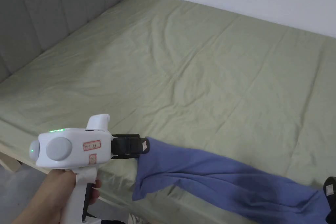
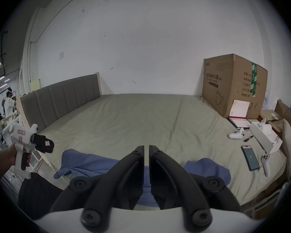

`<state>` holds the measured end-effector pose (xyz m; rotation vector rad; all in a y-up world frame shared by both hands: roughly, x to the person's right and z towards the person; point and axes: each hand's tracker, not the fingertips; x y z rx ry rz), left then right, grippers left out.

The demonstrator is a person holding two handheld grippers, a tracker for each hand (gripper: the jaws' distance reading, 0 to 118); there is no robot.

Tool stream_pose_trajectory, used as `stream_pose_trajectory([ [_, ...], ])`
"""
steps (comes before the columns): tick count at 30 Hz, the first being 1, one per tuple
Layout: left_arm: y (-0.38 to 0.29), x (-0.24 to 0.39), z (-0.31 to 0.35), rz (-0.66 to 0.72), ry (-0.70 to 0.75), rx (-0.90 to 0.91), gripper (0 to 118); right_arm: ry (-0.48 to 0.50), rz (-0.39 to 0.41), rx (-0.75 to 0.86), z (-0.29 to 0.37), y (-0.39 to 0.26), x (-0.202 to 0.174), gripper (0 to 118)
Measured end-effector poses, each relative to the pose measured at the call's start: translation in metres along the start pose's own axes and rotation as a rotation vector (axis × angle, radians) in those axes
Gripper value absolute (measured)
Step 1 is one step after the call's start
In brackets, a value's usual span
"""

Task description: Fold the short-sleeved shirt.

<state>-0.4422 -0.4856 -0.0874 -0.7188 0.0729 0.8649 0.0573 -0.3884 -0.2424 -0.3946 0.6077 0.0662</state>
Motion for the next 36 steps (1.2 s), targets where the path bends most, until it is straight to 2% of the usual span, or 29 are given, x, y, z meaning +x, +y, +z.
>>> stream_pose_trajectory([
  [6,0.000,-0.056,-0.070,0.296,-0.314,-0.157,110,-0.001,0.000,-0.037,-0.009,-0.001,-0.002,6],
  [10,-0.004,-0.037,-0.085,0.297,-0.430,-0.123,112,-0.001,-0.007,-0.044,-0.013,0.000,-0.001,6],
  [11,-0.006,-0.026,-0.080,0.297,-0.412,-0.118,108,0.000,-0.010,-0.045,-0.014,0.001,0.000,6],
  [12,-0.006,-0.022,-0.078,0.299,-0.396,-0.105,91,0.006,-0.015,-0.047,-0.015,0.000,0.000,6],
  [14,-0.009,-0.018,-0.081,0.270,-0.168,-0.114,10,0.004,-0.022,-0.050,-0.016,0.000,0.000,6],
  [15,0.001,-0.032,-0.088,0.252,-0.126,-0.145,10,0.008,-0.024,-0.053,-0.017,0.000,0.000,6],
  [16,0.003,-0.033,-0.083,0.288,-0.248,-0.130,10,0.009,-0.026,-0.053,-0.017,0.000,0.000,6],
  [18,0.014,-0.020,-0.074,0.373,-0.177,-0.183,10,0.011,-0.025,-0.055,-0.017,0.001,0.001,6],
  [22,0.044,0.031,-0.046,0.276,-0.061,-0.139,9,0.018,-0.031,-0.046,-0.017,0.003,0.002,6],
  [28,0.095,0.040,-0.022,0.227,0.213,0.009,9,0.030,-0.075,-0.013,-0.008,0.003,0.009,6],
  [31,0.092,0.069,-0.017,0.164,0.277,0.060,9,0.033,-0.087,-0.004,-0.005,0.002,0.014,6],
  [34,0.069,0.129,-0.018,0.065,0.366,0.094,10,0.036,-0.105,0.007,-0.001,0.002,0.019,6],
  [36,0.038,0.163,-0.020,0.045,0.370,0.224,10,0.030,-0.114,0.023,0.002,0.001,0.021,6],
])
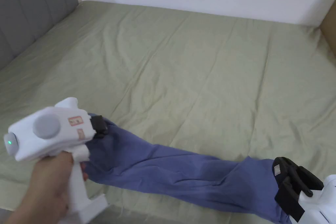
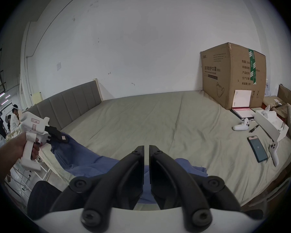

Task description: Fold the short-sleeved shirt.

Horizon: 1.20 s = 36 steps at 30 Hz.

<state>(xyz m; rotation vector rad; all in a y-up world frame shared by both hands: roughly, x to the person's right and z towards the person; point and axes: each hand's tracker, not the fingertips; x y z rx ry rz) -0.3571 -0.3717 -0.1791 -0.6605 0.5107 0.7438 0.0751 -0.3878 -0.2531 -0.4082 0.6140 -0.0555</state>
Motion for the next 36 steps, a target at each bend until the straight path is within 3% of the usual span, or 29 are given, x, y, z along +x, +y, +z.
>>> stream_pose_trajectory([
  [3,-0.045,0.048,-0.001,0.100,-0.040,0.044,10,0.007,-0.017,0.013,0.004,-0.001,0.005,6],
  [6,-0.087,0.106,-0.030,0.095,-0.048,0.000,10,0.009,-0.024,0.014,0.006,-0.006,0.011,6],
  [13,-0.163,0.167,-0.127,-0.266,0.094,-0.100,11,-0.020,-0.043,0.017,0.024,-0.011,0.035,6],
  [15,-0.166,0.166,-0.133,-0.334,0.062,-0.142,31,-0.029,-0.052,0.021,0.028,-0.010,0.041,6],
  [16,-0.164,0.165,-0.129,-0.365,0.007,-0.150,52,-0.032,-0.052,0.022,0.030,-0.010,0.043,6],
  [17,-0.159,0.164,-0.122,-0.406,-0.055,-0.156,84,-0.033,-0.050,0.024,0.031,-0.009,0.045,6],
  [18,-0.153,0.162,-0.110,-0.428,-0.113,-0.118,95,-0.032,-0.047,0.026,0.033,-0.008,0.047,6],
  [19,-0.146,0.157,-0.089,-0.447,-0.199,-0.074,96,-0.032,-0.046,0.026,0.034,-0.007,0.048,6],
  [22,-0.114,0.134,-0.043,-0.523,-0.234,0.021,96,-0.026,-0.040,0.028,0.039,-0.004,0.050,6],
  [26,-0.088,0.094,-0.026,-0.489,-0.254,0.068,93,-0.018,-0.048,0.022,0.039,-0.005,0.050,6],
  [27,-0.091,0.090,-0.032,-0.490,-0.245,0.063,86,-0.020,-0.049,0.019,0.038,-0.007,0.049,6],
  [28,-0.096,0.087,-0.039,-0.489,-0.209,0.051,71,-0.022,-0.052,0.014,0.036,-0.008,0.048,6],
  [29,-0.104,0.085,-0.049,-0.492,-0.174,0.017,43,-0.022,-0.055,0.007,0.034,-0.009,0.048,6],
  [30,-0.115,0.083,-0.059,-0.491,-0.174,-0.014,26,-0.025,-0.057,0.001,0.033,-0.010,0.047,6],
  [31,-0.128,0.086,-0.070,-0.481,-0.203,-0.069,19,-0.028,-0.058,-0.003,0.033,-0.011,0.046,6],
  [36,-0.196,0.122,-0.100,-0.519,-0.310,-0.126,19,-0.040,-0.041,-0.028,0.030,-0.015,0.043,6],
])
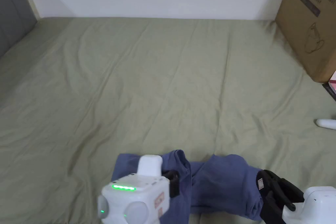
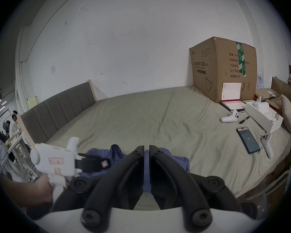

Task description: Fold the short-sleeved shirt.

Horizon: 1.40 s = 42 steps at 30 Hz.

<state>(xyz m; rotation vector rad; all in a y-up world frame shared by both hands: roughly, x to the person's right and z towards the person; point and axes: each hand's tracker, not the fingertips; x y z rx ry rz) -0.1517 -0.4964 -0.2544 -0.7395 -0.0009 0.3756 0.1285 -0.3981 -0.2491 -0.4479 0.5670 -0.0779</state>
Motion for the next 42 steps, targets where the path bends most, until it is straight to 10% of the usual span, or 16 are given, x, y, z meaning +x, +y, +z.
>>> stream_pose_trajectory([
  [14,0.008,0.006,0.069,-0.131,0.052,0.159,19,0.004,0.036,-0.010,0.001,0.001,-0.009,6],
  [20,0.018,-0.076,0.098,0.019,0.033,0.143,91,0.035,0.032,-0.030,-0.006,-0.003,-0.020,6],
  [23,0.020,-0.131,0.105,0.134,-0.005,0.112,102,0.042,0.033,-0.056,-0.015,-0.007,-0.025,6],
  [30,-0.006,-0.232,0.050,0.676,-0.490,-0.126,112,0.052,0.050,-0.084,-0.029,-0.005,-0.037,6],
  [34,-0.022,-0.217,0.013,0.767,-0.717,-0.106,113,0.048,0.055,-0.088,-0.035,0.000,-0.041,6],
  [36,-0.019,-0.200,0.002,0.751,-0.702,-0.124,105,0.044,0.056,-0.089,-0.037,0.002,-0.042,6],
  [37,-0.015,-0.193,0.000,0.710,-0.626,-0.122,81,0.044,0.057,-0.091,-0.038,0.003,-0.043,6],
  [38,-0.012,-0.188,0.000,0.661,-0.548,-0.126,13,0.045,0.057,-0.092,-0.039,0.004,-0.043,6],
  [40,-0.014,-0.186,-0.008,0.651,-0.270,-0.202,12,0.045,0.060,-0.095,-0.040,0.005,-0.045,6],
  [42,-0.008,-0.185,0.008,0.699,-0.361,-0.110,12,0.047,0.062,-0.096,-0.040,0.006,-0.046,6],
])
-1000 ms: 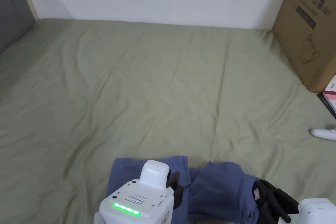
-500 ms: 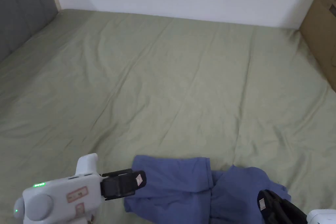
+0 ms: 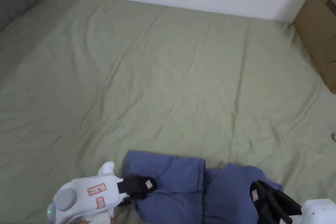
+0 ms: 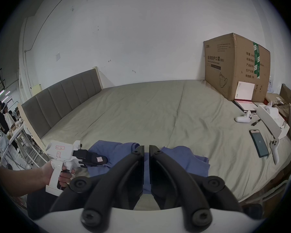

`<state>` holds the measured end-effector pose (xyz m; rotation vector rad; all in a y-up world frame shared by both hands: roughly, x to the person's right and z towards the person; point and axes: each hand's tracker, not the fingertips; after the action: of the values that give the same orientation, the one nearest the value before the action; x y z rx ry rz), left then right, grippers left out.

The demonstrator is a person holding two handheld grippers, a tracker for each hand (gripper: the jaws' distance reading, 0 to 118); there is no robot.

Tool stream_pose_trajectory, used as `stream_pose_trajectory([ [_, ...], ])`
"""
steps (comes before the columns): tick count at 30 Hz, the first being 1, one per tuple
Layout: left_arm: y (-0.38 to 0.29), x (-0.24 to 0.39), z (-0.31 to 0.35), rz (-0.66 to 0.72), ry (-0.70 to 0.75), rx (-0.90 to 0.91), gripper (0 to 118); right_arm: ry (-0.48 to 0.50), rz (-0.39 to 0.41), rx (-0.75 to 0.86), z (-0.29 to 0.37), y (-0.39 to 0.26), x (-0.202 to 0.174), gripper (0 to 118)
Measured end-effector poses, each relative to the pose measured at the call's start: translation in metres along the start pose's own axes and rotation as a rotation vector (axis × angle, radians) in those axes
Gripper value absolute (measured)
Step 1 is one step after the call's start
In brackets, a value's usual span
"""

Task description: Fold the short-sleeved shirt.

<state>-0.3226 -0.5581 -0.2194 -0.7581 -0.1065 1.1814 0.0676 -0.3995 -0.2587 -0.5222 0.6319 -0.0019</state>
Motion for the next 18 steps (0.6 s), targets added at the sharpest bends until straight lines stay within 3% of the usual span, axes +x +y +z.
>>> stream_pose_trajectory([
  [7,0.034,0.018,0.055,-0.223,0.376,0.064,12,0.024,-0.012,0.020,0.009,-0.001,-0.001,6],
  [10,0.019,0.059,0.056,-0.374,0.512,0.139,12,0.036,-0.017,0.028,0.015,-0.004,-0.001,6],
  [13,-0.027,0.131,0.032,-0.665,0.615,0.212,12,0.044,-0.028,0.035,0.022,-0.007,0.003,6],
  [17,-0.091,0.193,-0.036,-0.879,0.612,0.179,12,0.037,-0.046,0.042,0.031,-0.009,0.013,6],
  [18,-0.107,0.201,-0.062,-0.959,0.679,0.165,12,0.032,-0.057,0.050,0.034,-0.010,0.016,6],
])
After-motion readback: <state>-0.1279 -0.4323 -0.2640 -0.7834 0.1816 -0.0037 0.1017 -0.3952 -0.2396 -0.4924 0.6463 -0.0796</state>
